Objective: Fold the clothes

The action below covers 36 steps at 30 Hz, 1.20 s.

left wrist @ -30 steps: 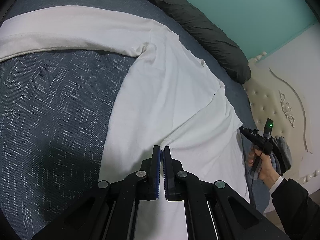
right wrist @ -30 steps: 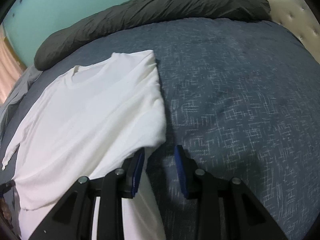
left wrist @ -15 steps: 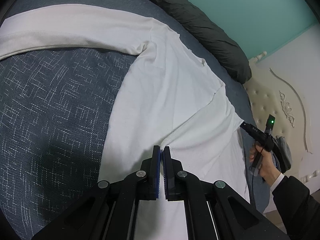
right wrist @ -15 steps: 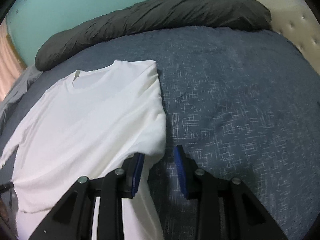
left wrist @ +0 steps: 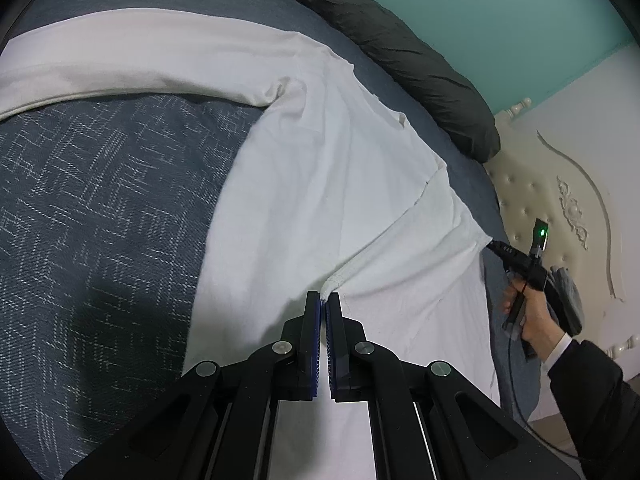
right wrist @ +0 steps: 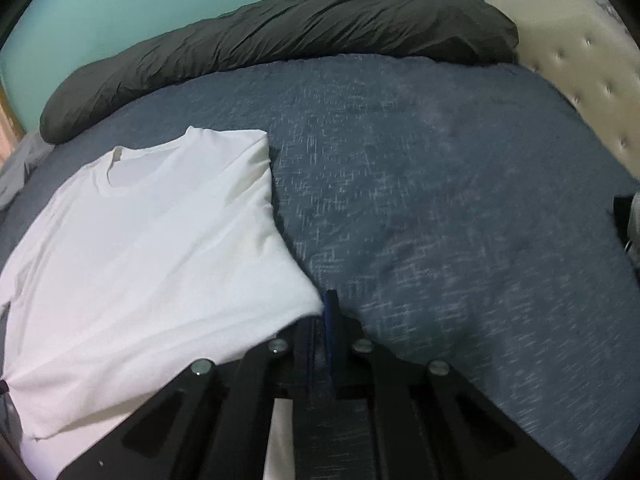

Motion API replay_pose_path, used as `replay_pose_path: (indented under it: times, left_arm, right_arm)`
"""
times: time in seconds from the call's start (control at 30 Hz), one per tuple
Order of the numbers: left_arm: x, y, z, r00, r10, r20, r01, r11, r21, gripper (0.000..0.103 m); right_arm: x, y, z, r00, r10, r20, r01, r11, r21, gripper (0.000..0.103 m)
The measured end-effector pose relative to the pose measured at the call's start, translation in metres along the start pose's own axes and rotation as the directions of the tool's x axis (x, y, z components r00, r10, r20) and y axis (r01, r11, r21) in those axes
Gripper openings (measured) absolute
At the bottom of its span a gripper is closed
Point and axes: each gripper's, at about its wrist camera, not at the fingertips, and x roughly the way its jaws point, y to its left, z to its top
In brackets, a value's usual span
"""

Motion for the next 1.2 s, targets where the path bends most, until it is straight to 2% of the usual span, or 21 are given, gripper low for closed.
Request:
replay_pose_path:
  times: [0.2, 0.43, 0.57, 0.67, 0.77, 0.83, 1.0, 1.1, 1.2]
  left_arm:
    - [0.003, 0.001, 0.0, 1.0, 0.003, -0.005, -0.003, 1.0, -0.005, 0.003]
    - [0.008, 0.003, 0.0, 1.0, 0.007, -0.013, -0.007, 1.0, -0.011, 0.003]
    - [0.011, 0.006, 0.0, 1.0, 0.008, -0.016, -0.009, 1.0, -0.022, 0.003]
    - [0.013, 0.007, 0.0, 1.0, 0.014, -0.021, -0.014, 1.0, -0.025, 0.004]
    - [0.013, 0.009, 0.001, 1.0, 0.012, -0.017, -0.012, 0.999, -0.039, 0.004]
    - [0.011, 0.009, 0.001, 1.0, 0.017, -0.011, -0.017, 0.999, -0.047, 0.007]
    - [-0.004, 0.012, 0.001, 0.999, 0.048, 0.023, -0.046, 0.996, -0.074, 0.028]
    - [-0.014, 0.003, -0.005, 0.998, 0.049, 0.032, -0.047, 0.997, -0.06, 0.03]
    - [-0.014, -0.011, -0.017, 1.0, 0.022, 0.003, -0.022, 0.999, -0.041, 0.031]
  right_arm:
    - [0.017, 0.005, -0.003, 0.998, -0.027, -0.059, 0.025, 0.999, -0.044, 0.003]
    - [0.019, -0.014, -0.011, 0.995, 0.08, -0.059, -0.078, 0.997, 0.023, 0.004]
    - [0.01, -0.026, -0.011, 0.99, 0.129, -0.052, -0.125, 0.989, 0.073, 0.017]
    - [-0.001, -0.036, -0.016, 0.992, 0.111, -0.054, -0.106, 0.99, 0.094, 0.018]
    - [-0.018, -0.05, -0.029, 0.99, 0.137, -0.017, -0.132, 0.977, 0.167, 0.018]
    - [-0.035, -0.055, -0.039, 0.988, 0.15, 0.029, -0.153, 0.969, 0.193, 0.018]
    - [-0.074, -0.045, -0.072, 0.975, 0.202, 0.092, -0.218, 0.948, 0.231, 0.018]
    - [-0.094, -0.032, -0.09, 0.963, 0.24, 0.119, -0.263, 0.935, 0.237, 0.018]
    - [-0.109, -0.02, -0.103, 0.946, 0.29, 0.144, -0.319, 0.911, 0.263, 0.018]
